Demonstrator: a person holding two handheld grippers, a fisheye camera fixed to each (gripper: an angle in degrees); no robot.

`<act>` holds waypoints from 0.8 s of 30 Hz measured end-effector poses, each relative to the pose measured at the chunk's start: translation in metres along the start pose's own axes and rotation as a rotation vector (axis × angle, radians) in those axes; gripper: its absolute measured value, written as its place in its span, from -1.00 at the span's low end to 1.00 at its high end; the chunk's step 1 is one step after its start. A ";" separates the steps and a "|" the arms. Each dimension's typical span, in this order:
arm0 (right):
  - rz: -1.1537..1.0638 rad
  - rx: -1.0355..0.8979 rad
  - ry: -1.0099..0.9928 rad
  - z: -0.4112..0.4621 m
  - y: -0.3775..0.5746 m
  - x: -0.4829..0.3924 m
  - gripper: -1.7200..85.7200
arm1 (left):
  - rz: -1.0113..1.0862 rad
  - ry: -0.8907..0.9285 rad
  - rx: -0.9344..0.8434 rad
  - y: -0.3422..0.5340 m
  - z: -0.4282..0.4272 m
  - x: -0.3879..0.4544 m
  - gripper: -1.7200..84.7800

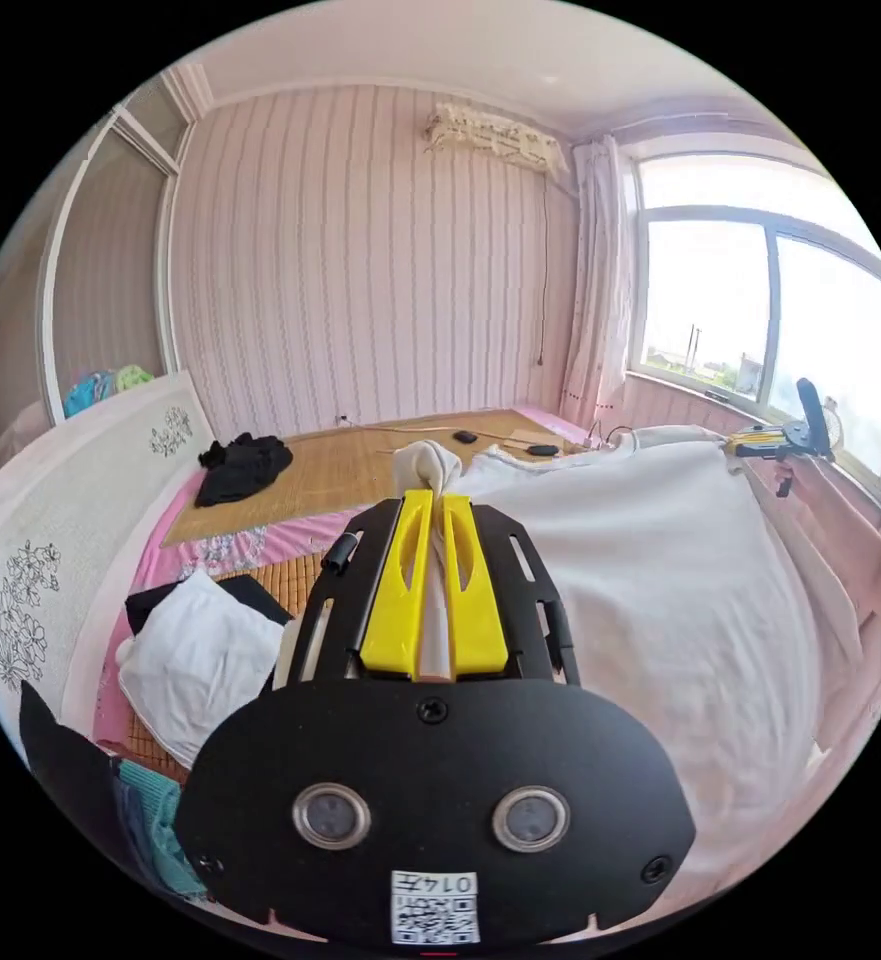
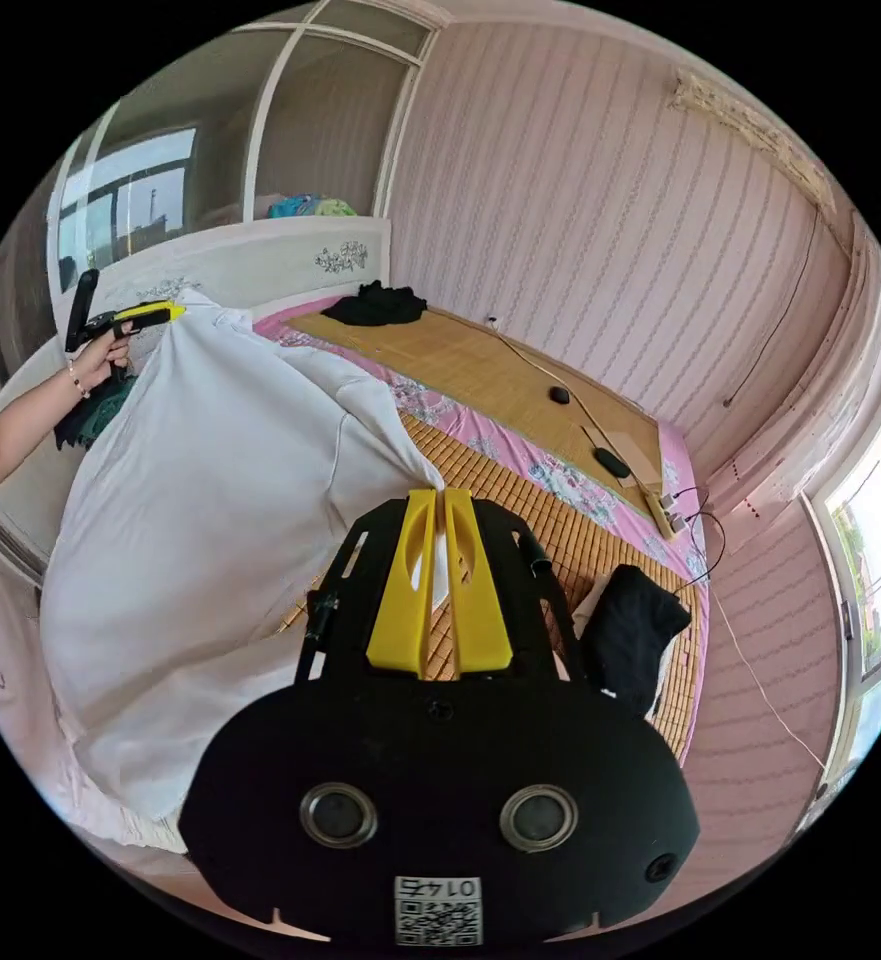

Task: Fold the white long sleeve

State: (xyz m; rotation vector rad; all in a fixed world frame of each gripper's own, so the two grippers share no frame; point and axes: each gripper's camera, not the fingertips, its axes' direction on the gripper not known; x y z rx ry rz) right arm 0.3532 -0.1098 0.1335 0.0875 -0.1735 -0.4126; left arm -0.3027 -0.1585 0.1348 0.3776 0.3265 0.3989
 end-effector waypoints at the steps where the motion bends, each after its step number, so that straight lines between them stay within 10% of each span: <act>1: 0.025 -0.030 -0.013 0.023 -0.004 0.006 -0.97 | -0.005 -0.004 -0.026 0.004 0.022 -0.001 -0.96; 8: 0.275 -0.200 0.006 0.194 -0.007 0.016 -0.94 | -0.296 0.006 -0.268 0.068 0.217 -0.027 -0.83; 24: 0.137 -0.401 0.089 0.224 0.161 -0.116 -0.90 | 0.079 0.237 -0.614 0.237 0.179 0.153 -0.79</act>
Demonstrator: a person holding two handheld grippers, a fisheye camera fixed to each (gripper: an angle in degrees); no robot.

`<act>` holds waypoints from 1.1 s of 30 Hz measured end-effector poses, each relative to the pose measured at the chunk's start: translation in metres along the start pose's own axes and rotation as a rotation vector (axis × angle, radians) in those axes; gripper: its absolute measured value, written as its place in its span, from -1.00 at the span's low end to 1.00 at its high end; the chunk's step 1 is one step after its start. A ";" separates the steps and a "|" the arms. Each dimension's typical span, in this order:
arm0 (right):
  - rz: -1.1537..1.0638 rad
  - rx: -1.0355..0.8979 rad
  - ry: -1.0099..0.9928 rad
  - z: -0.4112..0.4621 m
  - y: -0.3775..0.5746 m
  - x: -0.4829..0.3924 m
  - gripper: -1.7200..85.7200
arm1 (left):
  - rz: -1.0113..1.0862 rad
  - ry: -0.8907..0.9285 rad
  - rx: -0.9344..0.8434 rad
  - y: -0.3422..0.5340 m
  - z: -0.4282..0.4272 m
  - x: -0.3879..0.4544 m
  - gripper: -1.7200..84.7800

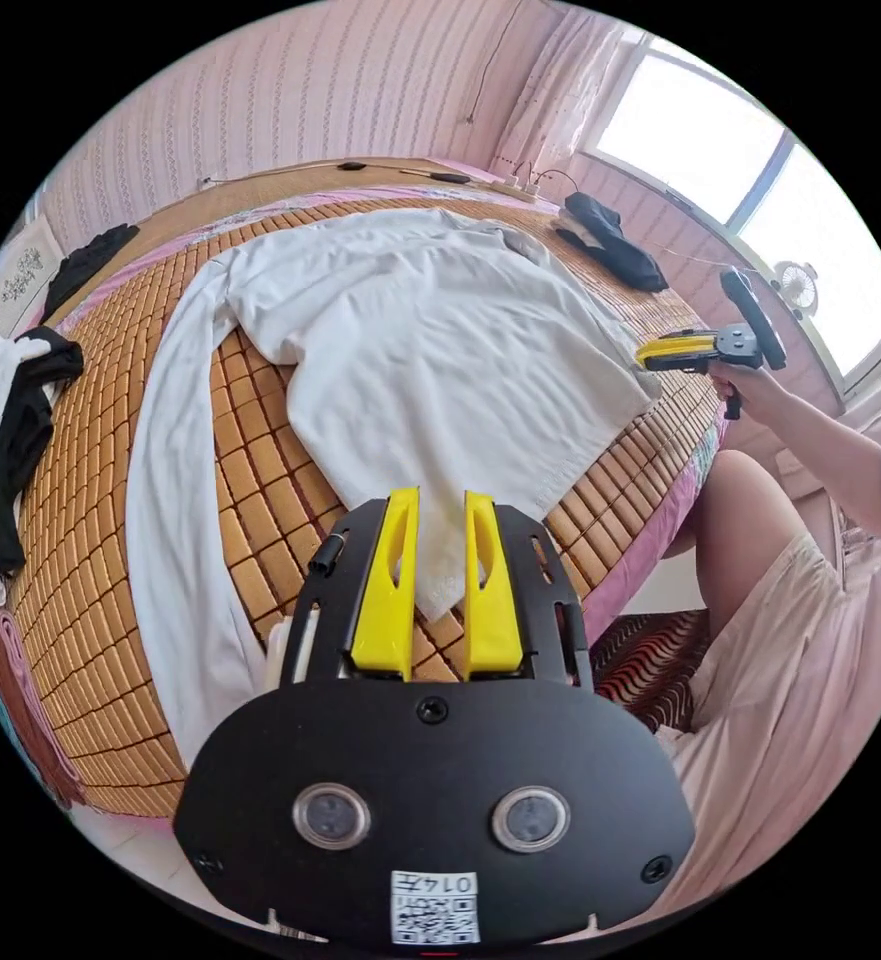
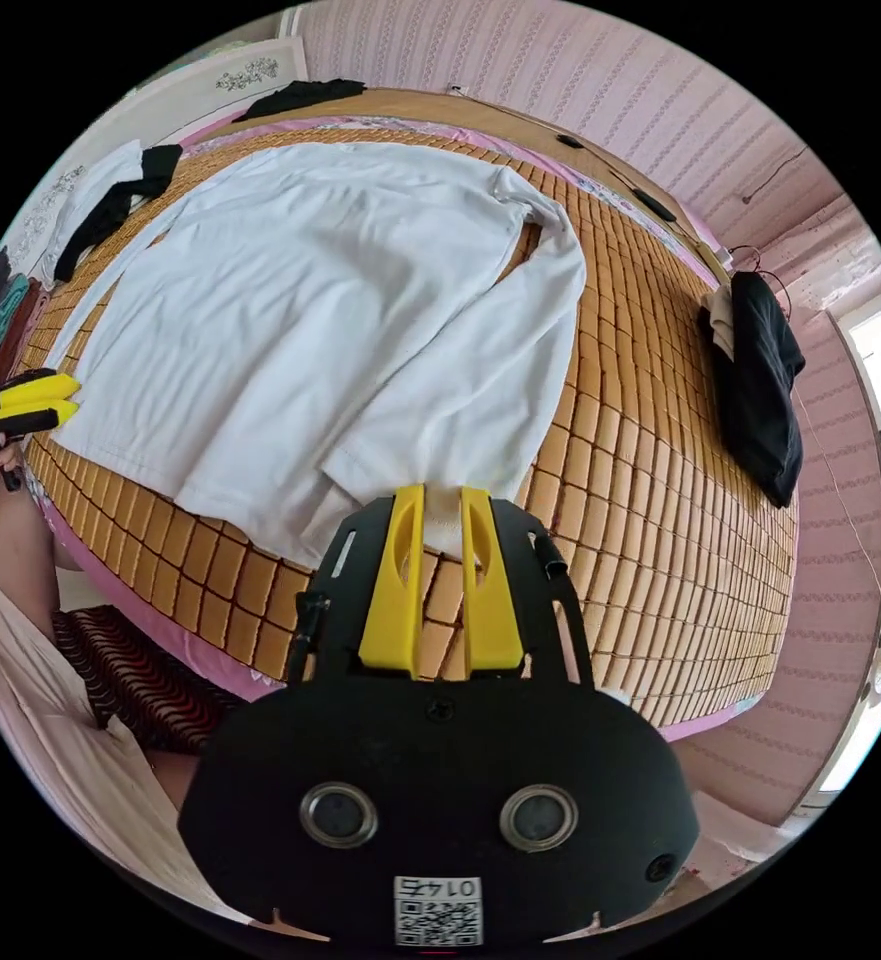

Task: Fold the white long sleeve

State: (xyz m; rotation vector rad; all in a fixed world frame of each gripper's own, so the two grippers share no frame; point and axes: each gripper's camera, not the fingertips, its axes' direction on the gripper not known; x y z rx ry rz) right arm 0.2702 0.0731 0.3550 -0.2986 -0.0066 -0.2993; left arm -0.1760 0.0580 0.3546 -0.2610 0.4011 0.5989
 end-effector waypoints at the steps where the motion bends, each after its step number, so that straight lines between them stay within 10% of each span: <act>1: -0.005 -0.018 0.004 0.000 -0.002 0.002 -0.94 | -0.001 -0.011 0.018 0.001 0.001 0.002 -0.79; 10: 0.382 -0.038 0.235 -0.038 0.026 0.138 -0.86 | -0.036 -0.047 0.017 -0.001 -0.003 -0.008 -0.82; 18: 0.097 0.012 -0.178 0.004 -0.008 0.010 -0.78 | -0.117 -0.067 0.037 -0.012 -0.006 -0.011 -0.77; 33: 0.155 -0.080 -0.343 0.004 0.047 0.040 -0.94 | 0.028 0.071 -0.112 0.014 -0.009 -0.018 -0.98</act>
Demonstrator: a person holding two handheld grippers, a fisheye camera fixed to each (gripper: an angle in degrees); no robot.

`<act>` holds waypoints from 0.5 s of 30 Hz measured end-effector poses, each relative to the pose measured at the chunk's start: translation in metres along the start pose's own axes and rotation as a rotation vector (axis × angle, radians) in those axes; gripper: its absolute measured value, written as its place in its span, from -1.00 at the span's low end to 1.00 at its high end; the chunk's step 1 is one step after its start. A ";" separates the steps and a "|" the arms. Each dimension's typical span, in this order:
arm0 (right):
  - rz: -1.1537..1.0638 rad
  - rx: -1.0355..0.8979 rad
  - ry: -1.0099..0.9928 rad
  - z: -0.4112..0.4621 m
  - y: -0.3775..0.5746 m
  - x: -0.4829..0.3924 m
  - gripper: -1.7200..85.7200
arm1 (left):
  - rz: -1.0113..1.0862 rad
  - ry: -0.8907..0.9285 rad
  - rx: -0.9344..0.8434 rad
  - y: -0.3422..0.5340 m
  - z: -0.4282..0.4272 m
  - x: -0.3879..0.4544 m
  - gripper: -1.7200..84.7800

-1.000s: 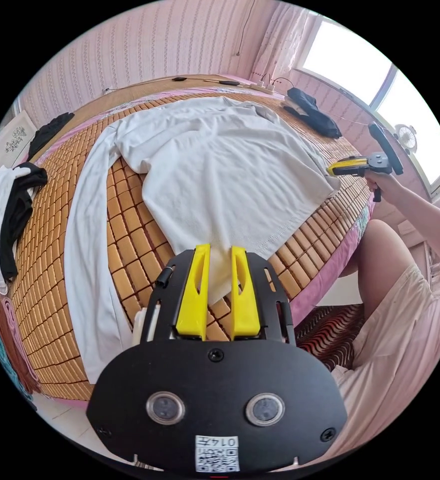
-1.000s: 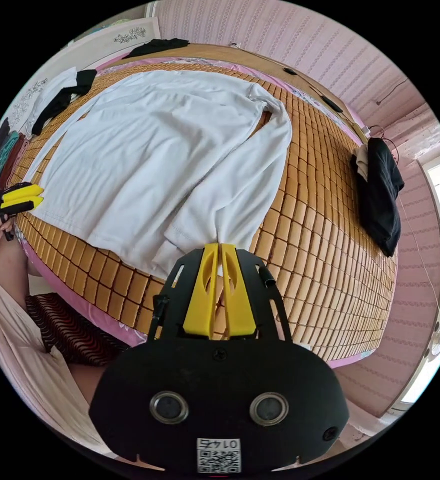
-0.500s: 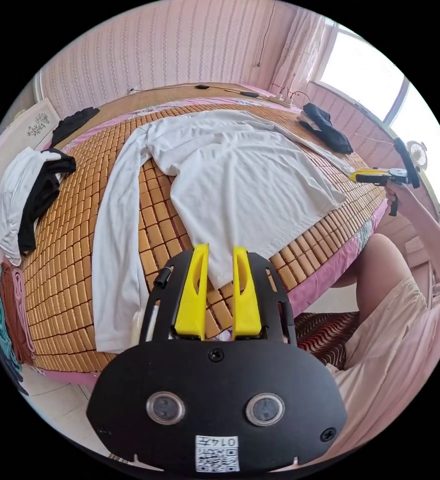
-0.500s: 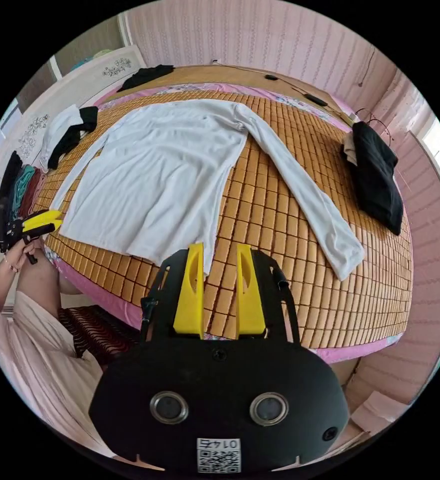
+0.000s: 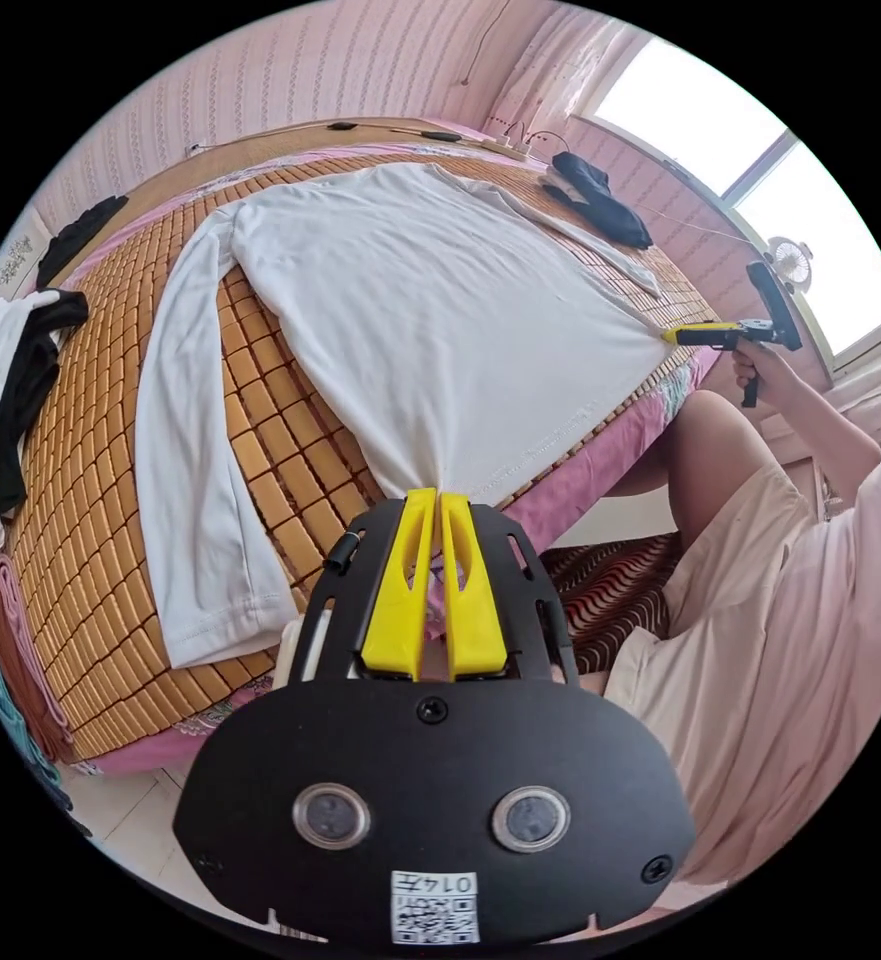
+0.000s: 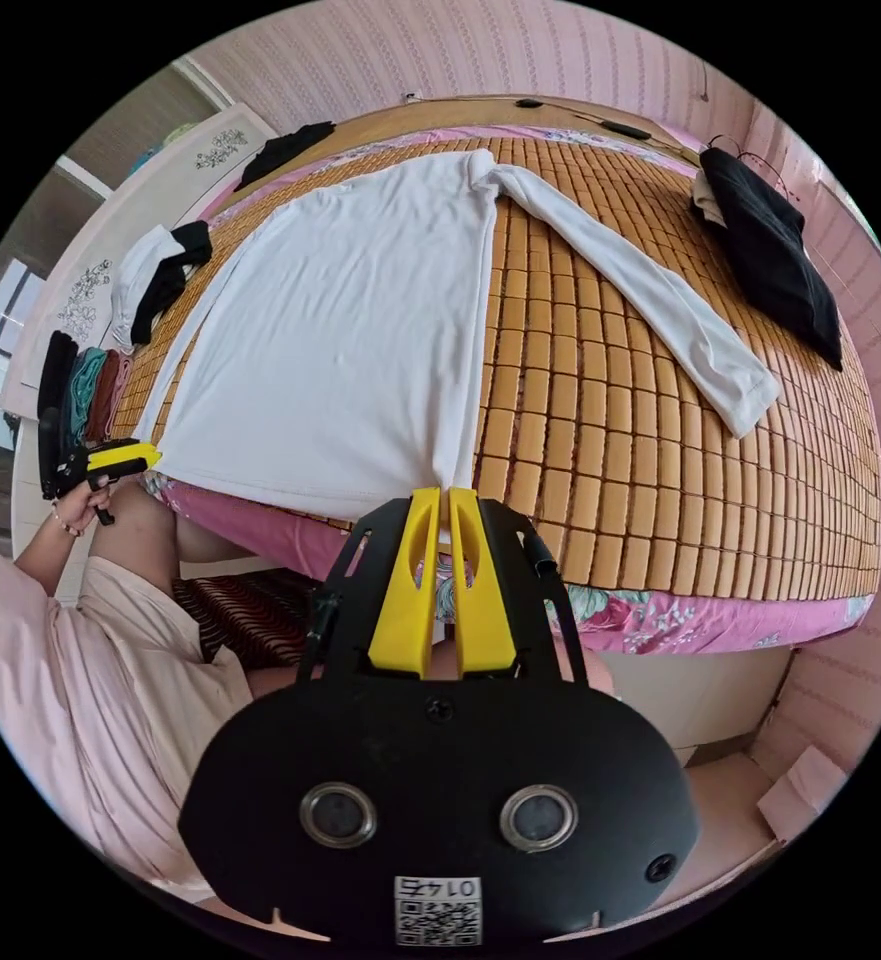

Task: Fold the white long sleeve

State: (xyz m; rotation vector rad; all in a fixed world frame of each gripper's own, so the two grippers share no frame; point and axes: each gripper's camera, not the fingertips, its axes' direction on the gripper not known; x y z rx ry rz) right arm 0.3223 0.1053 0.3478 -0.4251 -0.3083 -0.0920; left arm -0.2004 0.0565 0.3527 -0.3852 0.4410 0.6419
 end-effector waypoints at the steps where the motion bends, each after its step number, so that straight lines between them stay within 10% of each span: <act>1: -0.015 -0.016 0.002 0.002 0.001 -0.003 -0.94 | 0.008 -0.006 -0.009 0.002 -0.001 0.001 -0.98; 15: -0.239 0.100 0.227 -0.031 -0.138 0.002 -0.81 | -0.092 -0.088 0.102 -0.031 -0.059 -0.096 -0.94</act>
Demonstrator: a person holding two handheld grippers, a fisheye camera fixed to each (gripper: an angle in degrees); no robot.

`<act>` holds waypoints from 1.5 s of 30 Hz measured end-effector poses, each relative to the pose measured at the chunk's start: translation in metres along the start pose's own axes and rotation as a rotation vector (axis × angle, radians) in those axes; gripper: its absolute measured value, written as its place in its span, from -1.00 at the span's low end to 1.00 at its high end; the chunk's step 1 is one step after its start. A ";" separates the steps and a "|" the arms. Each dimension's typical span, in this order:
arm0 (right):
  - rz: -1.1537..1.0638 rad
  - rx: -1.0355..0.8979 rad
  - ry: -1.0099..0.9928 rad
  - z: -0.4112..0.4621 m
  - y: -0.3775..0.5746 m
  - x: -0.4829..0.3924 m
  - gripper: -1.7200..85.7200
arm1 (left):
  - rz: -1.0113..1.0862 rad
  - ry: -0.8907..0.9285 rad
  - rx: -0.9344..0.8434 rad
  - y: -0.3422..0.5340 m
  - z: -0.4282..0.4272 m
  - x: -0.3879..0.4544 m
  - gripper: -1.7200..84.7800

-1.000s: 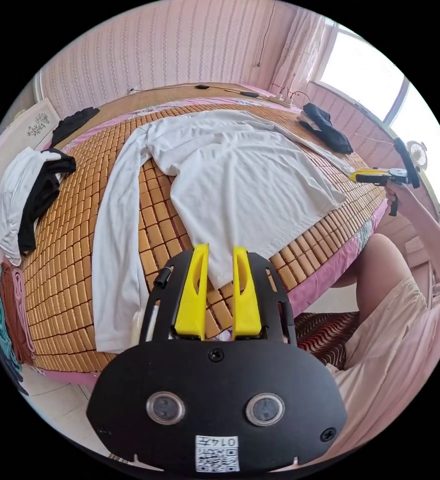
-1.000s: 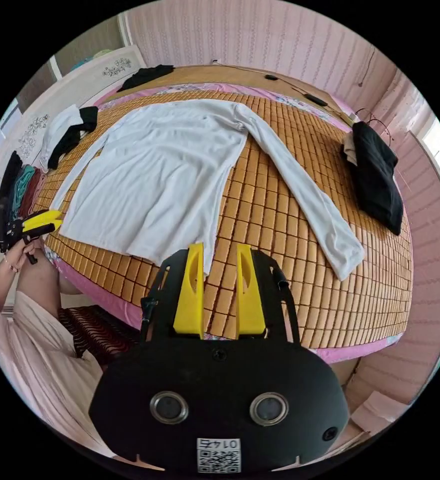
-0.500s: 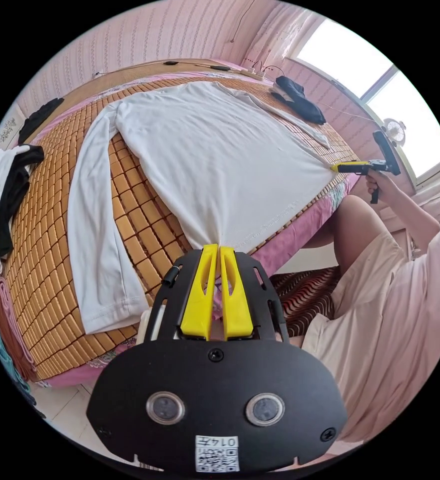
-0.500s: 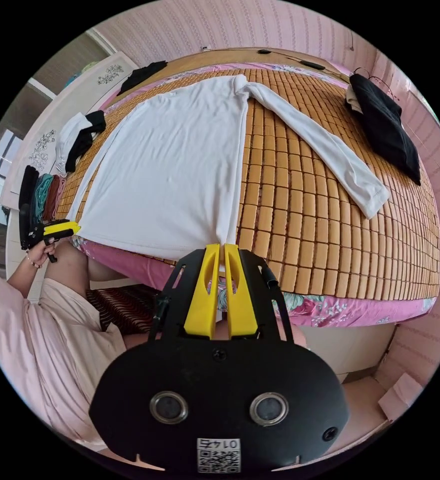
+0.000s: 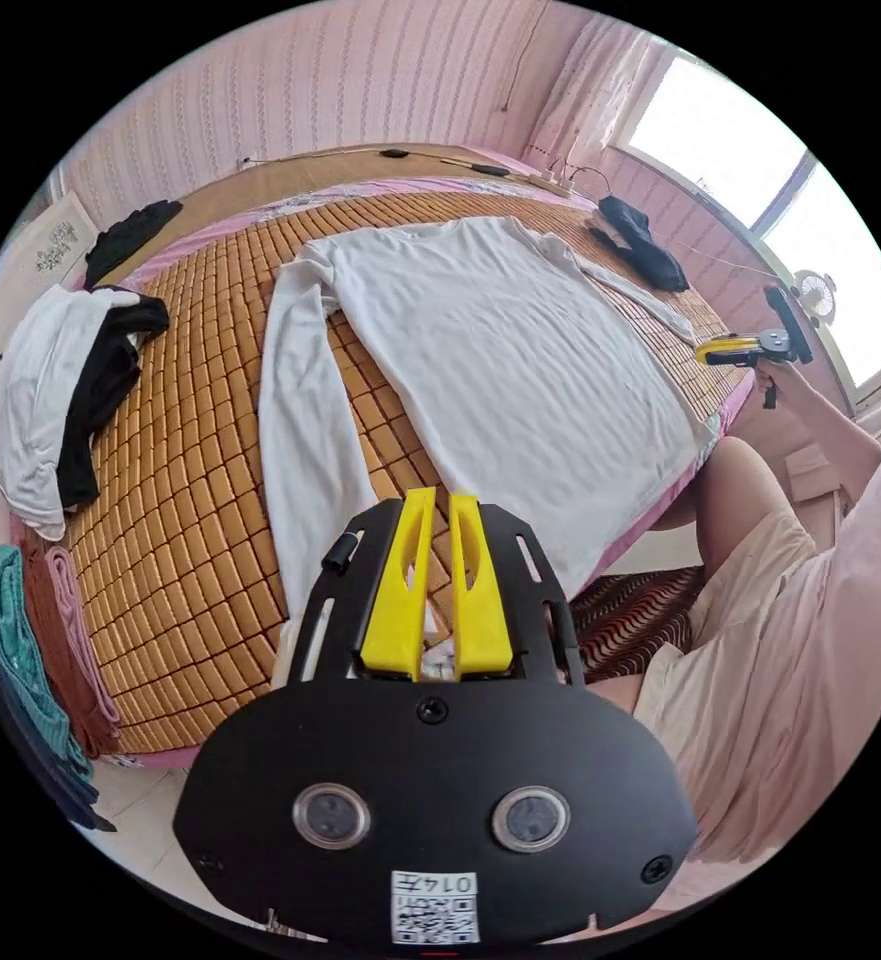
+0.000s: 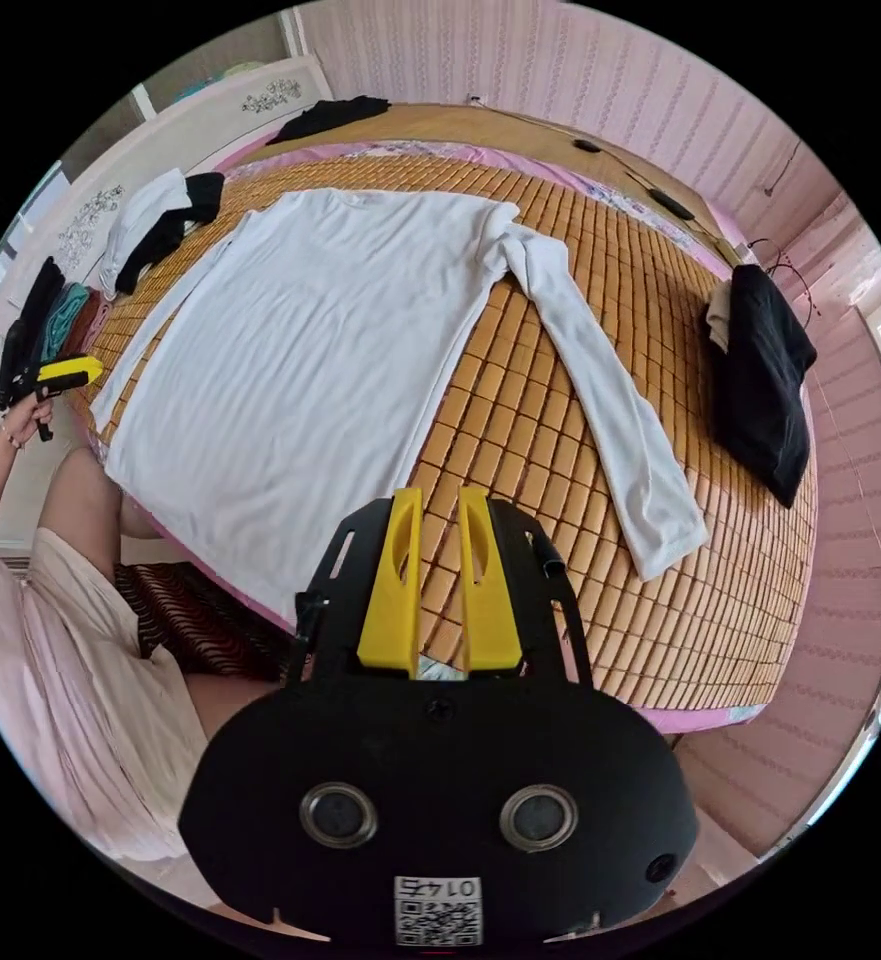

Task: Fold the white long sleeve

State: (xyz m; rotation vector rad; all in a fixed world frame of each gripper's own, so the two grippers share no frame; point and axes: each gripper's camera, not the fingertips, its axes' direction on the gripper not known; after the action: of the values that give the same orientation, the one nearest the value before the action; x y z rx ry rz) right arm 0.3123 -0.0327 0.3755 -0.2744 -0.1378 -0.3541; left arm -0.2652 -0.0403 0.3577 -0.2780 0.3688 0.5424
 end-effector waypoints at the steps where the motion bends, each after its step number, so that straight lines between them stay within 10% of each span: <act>1: -0.022 0.021 0.007 -0.001 -0.016 0.001 -0.81 | 0.003 -0.003 0.014 -0.007 -0.003 -0.009 -0.95; 17: -0.188 0.017 0.110 0.147 -0.345 -0.032 -0.82 | -0.020 -0.074 0.051 -0.330 0.143 -0.093 -0.80; 23: -0.402 0.236 0.010 0.095 -0.278 -0.047 -0.96 | 0.095 -0.024 0.157 -0.301 0.145 -0.075 -0.97; 32: -0.413 0.135 -0.162 0.065 -0.233 -0.036 -0.70 | 0.274 0.137 -0.014 -0.214 0.119 -0.053 -0.90; 45: -0.535 0.045 -0.056 0.088 -0.264 -0.085 -0.97 | 0.570 0.005 -0.108 -0.221 0.163 0.037 -0.88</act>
State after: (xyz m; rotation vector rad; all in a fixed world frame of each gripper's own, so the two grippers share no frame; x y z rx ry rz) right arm 0.1307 -0.2178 0.5078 -0.1993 -0.2747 -0.8736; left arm -0.0716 -0.1484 0.5236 -0.2778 0.4253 1.1245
